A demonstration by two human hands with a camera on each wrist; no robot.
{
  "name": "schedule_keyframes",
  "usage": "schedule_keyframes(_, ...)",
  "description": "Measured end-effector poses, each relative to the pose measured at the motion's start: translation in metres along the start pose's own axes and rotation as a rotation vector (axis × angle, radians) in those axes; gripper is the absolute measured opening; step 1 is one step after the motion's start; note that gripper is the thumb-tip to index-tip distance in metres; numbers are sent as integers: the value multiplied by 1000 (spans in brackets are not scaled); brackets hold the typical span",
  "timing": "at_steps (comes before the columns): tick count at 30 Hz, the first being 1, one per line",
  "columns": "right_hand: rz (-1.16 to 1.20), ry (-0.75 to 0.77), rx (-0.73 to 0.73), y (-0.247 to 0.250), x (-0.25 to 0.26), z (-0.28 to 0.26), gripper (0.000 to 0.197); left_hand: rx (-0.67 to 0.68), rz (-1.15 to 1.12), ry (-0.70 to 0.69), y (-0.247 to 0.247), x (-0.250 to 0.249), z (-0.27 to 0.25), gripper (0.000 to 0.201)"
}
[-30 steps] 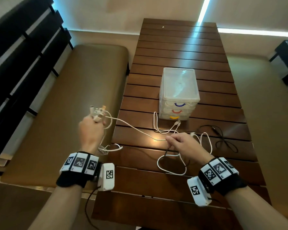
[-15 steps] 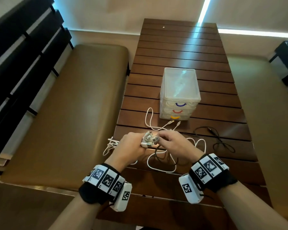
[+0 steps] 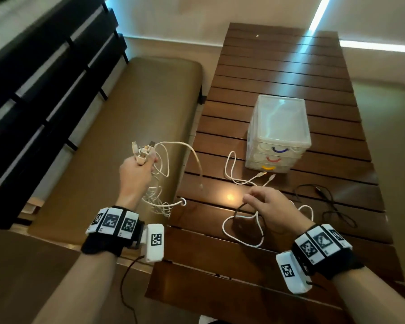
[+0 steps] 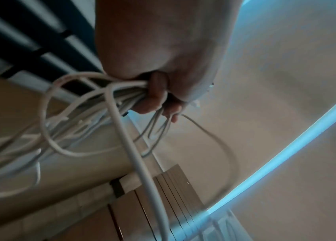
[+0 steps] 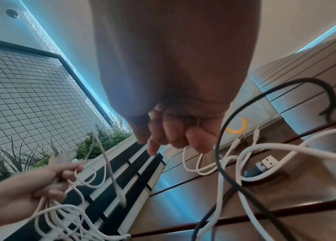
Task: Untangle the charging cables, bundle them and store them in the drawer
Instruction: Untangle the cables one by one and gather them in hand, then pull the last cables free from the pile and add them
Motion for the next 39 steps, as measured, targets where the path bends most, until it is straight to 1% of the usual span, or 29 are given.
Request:
schedule_keyframes(3,-52,-25,-33,-3,-3,3,16,-79,-13,130,6,24,6,29)
schedule_keyframes(6,-84,-39,-8,-4,-1,2,14,-72,27,189,0,46,9,35)
schedule_keyframes(11,-92,-59,-20,3,-1,-1,14,-14,96,289,-16,74,6,32)
schedule_keyframes(14,-42,-71,-24,11,0,-2,14,-18,133,298,-22,78,1,34)
schedule_keyframes(17,5,-65,-75,26,-4,1,16,-18,102,278,-30,72,0,34)
schedule_keyframes(21,15,-91,-214,54,-20,4,15,-15,5,202,-38,57,-1,27)
schedule_keyframes(24,27,-206,-370,78,-47,4,14,15,-72,158,-46,47,-1,31)
schedule_keyframes(27,-57,-409,-489,102,-81,5,15,55,-119,120,-54,30,-2,40)
schedule_keyframes(29,-207,-585,-477,111,-107,7,20,85,-157,98,-61,15,-5,44)
schedule_keyframes(31,-365,-727,-388,105,-129,11,28,123,-189,65,-71,0,-11,45)
schedule_keyframes(33,-414,-828,-302,92,-144,12,39,171,-232,43,-82,-12,-18,43)
schedule_keyframes(35,-385,-846,-295,79,-154,11,42,205,-247,12,-89,-19,-26,42)
schedule_keyframes(39,-340,-744,-401,69,-165,6,27,237,-269,-8,-95,-28,-37,42)
Point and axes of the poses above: each hand's wrist, its own z-axis towards the middle knuckle, its own y-axis out of the back of the hand, x = y × z, the point moved 3 cm from there along z, towards the middle knuckle, and after that the axes turned 15 degrees about -y, right-handed, at the moved point
